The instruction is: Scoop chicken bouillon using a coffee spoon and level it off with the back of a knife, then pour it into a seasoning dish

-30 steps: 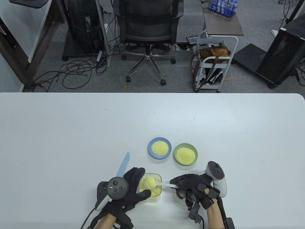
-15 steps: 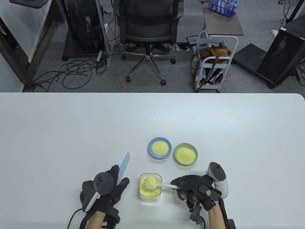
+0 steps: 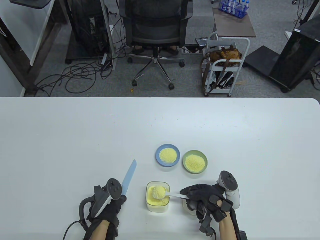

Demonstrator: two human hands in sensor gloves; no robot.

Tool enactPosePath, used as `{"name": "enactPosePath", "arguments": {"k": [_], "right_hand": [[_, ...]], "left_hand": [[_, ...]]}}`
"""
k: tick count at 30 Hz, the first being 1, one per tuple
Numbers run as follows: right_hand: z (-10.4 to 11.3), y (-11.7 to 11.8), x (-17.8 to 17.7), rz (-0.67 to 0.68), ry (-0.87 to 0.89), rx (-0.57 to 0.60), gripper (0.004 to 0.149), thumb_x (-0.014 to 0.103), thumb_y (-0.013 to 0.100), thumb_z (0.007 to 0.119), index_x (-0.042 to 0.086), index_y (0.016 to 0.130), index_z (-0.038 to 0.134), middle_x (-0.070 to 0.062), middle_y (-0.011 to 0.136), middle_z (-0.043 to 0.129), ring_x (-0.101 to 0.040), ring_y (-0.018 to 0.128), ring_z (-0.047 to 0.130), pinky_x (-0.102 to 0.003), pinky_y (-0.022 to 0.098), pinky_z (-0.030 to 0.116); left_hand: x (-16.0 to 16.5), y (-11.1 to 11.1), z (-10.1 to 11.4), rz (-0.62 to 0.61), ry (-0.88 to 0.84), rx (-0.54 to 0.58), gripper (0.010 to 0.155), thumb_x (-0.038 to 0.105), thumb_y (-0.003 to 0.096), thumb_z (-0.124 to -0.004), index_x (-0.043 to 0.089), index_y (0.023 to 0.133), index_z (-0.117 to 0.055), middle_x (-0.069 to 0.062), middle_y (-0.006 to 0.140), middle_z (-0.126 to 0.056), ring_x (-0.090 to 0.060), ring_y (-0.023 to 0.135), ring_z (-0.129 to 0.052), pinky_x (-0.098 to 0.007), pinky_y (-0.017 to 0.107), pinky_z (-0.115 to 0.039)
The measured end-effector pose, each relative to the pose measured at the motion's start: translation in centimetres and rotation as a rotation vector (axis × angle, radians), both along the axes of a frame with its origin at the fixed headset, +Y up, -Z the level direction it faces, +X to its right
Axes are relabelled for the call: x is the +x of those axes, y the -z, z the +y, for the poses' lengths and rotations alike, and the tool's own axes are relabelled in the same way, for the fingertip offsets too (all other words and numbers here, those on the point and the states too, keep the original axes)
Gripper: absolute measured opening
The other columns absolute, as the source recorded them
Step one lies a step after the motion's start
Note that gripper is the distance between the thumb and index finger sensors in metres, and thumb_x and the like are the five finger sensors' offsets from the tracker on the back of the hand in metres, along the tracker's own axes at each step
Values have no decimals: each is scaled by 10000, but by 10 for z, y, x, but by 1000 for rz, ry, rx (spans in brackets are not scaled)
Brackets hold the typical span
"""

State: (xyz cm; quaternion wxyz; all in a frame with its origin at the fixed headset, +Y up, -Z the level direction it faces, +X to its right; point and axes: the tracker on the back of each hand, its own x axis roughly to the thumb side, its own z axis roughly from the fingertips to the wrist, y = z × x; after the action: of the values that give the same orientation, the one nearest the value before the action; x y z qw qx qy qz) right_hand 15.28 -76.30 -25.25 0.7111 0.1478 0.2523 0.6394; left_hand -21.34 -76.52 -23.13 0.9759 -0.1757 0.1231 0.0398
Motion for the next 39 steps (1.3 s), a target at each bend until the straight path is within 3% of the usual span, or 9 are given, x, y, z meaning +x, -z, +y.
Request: {"name": "enactPosePath", "arguments": {"k": [7,17,24,28,31,36,39], "right_hand": [[0,0,0,4,2,3,395,139,420,745,-166,671,747,-219,223,932,96,-87,884,-253,-88,882],[1,-1,0,9,-1,9,395,142,423,742,-161,676,745,-216,231,930,97,-81,883,-253,-81,882],[0,-1,0,11,-12,8,396,143,424,742,-161,678,743,-217,232,929,96,-80,883,-254,-79,882],[0,-1,0,4,-8,2,397,141,423,742,-164,677,742,-218,231,929,95,-81,884,-255,-80,882],[0,-1,0,1,-8,-3,397,137,421,744,-171,671,743,-223,225,929,94,-85,886,-256,-85,885],[1,-1,0,-6,1,-7,398,134,421,744,-176,671,740,-226,224,929,92,-86,889,-258,-84,889],[1,-1,0,-9,-1,-4,398,135,421,744,-175,671,741,-226,225,929,94,-86,889,-257,-84,890]], "left_hand": [[2,0,0,-9,-12,7,557,497,408,-846,183,861,-766,-116,722,-862,-155,446,-940,-456,526,-751],[5,2,-3,-10,-12,-4,573,509,385,-870,145,817,-775,-128,639,-876,-144,371,-926,-462,497,-763],[10,1,-3,-39,5,4,460,487,398,-865,190,747,-821,-105,594,-894,-150,333,-925,-452,501,-763],[8,-2,6,-56,-132,7,431,470,408,-866,201,745,-849,-97,621,-938,-158,367,-986,-439,495,-782],[11,-9,25,-82,-212,111,431,467,400,-880,195,733,-864,-100,605,-954,-159,353,-999,-437,480,-792],[31,-26,54,-215,-375,252,435,470,400,-890,177,721,-879,-114,568,-967,-154,321,-1000,-432,458,-804],[44,-32,59,-308,-463,243,436,471,398,-895,171,715,-885,-101,556,-972,-150,308,-1000,-430,450,-808]]}}
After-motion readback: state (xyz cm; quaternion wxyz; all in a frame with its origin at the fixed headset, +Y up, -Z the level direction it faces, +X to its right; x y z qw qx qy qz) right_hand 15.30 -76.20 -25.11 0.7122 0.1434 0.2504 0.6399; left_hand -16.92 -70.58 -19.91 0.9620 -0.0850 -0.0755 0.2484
